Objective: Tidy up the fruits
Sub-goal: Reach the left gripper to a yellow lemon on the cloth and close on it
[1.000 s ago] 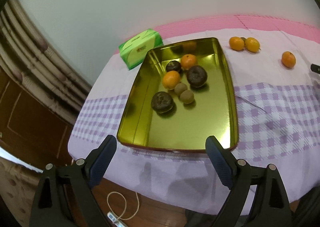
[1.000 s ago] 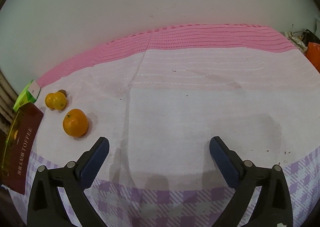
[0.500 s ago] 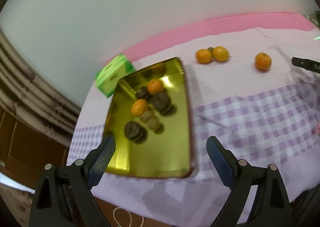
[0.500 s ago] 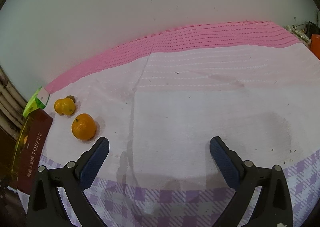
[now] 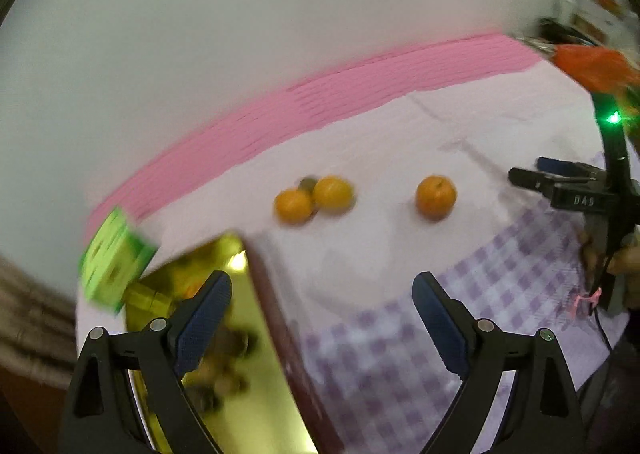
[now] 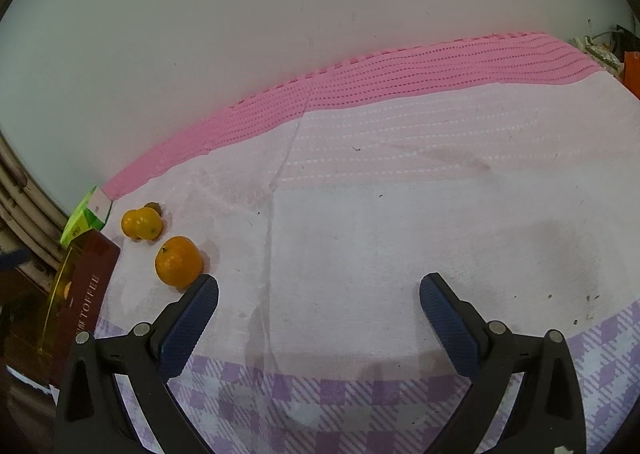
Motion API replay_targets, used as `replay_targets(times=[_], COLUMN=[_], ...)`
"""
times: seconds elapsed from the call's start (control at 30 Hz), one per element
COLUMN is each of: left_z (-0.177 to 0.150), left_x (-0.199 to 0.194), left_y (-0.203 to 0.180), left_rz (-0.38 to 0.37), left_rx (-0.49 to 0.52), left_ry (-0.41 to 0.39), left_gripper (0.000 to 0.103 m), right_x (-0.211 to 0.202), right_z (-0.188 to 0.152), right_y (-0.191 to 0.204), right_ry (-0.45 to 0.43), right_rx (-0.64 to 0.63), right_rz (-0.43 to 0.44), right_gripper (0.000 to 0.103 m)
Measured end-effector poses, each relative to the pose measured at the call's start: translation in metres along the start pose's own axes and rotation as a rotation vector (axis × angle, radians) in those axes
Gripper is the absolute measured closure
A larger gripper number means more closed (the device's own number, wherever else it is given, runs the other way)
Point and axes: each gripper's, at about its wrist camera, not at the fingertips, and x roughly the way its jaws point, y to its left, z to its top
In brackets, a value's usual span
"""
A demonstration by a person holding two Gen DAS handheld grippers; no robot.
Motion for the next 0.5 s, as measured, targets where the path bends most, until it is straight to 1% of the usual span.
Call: replay_targets(times=[0.07, 0.1, 0.17, 0.23, 0.27, 0.33, 0.5], left_z=[0.012, 0.02, 0.029, 0.036, 0.038, 0.043, 0.046], left_x=[0.015, 0.027, 0.042, 0.056, 0.062, 0.077, 0.1], left_y=[0.005, 0.008, 0.013, 0.02, 0.025, 0.034, 0.045], left_rz=[-0.029, -0.048, -0.082, -0.117, -0.129, -0.161, -0.175], left_rx=[0.076, 0.128, 0.182, 0.212, 0.224, 0.246, 0.296], left_ry=[0.014, 0.042, 0.068, 0.095, 0.107, 0.141, 0.18], left_gripper=[0.011, 0.013, 0.014, 0.018, 0.022, 0.026, 0.033], right_x=[0.0, 0.0, -0.001, 0.0, -0.001, -0.001, -0.001], right_z=[0.0, 0.0, 0.0, 0.0, 0.0, 0.0, 0.0], right_y=[-0.001, -0.001, -0.001, -0.001, -0.001, -0.001, -0.001], right_ry=[-0.001, -0.001, -0.002, -0.002, -0.002, -0.006, -0.007], right_rx=[0.003, 0.004, 0.006, 0.007, 0.007, 0.006, 0.006], right_rz=[0.004, 0.006, 0.009, 0.011, 0.012, 0.01, 0.009], right_gripper=[0.002, 0.002, 0.002, 0.002, 0.002, 0.002, 0.001])
